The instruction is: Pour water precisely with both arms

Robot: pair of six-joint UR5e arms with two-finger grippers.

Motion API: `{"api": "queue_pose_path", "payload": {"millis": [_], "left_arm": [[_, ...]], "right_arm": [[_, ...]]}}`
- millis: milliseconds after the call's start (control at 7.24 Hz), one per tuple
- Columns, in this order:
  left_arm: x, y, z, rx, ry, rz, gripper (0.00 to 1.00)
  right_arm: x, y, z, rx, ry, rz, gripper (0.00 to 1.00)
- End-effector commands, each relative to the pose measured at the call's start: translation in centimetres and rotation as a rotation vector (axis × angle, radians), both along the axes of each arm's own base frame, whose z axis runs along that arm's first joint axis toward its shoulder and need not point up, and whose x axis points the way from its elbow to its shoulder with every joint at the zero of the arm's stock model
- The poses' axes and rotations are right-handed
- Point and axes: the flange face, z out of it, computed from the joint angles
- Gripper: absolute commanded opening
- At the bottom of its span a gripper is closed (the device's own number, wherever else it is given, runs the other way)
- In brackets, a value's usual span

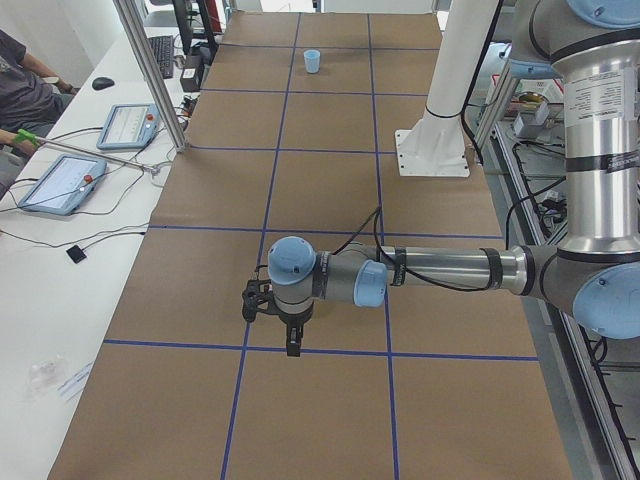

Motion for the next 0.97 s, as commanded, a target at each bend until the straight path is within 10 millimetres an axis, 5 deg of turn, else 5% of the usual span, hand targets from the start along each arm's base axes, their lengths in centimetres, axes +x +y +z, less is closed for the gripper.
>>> {"api": "queue_pose_path", "payload": {"millis": [0, 415, 829], "left_arm": [[0.1, 0.0, -0.3, -0.021, 0.023, 0.011, 1.00], [-0.3, -0.1, 2.2, -0.034, -0.044, 0.005, 1.00], [-0.1, -0.2, 0.0, 0.001, 0.038, 0.006, 1.00]], "right_arm": [[0.1, 0.0, 0.0, 0.001, -0.001, 0.003, 0.99], [0.1, 0.2, -0.2, 0.004, -0.007, 0.003, 0.99], [0.1, 0.3, -1.3, 0.019, -0.010, 0.007, 0.99]]}}
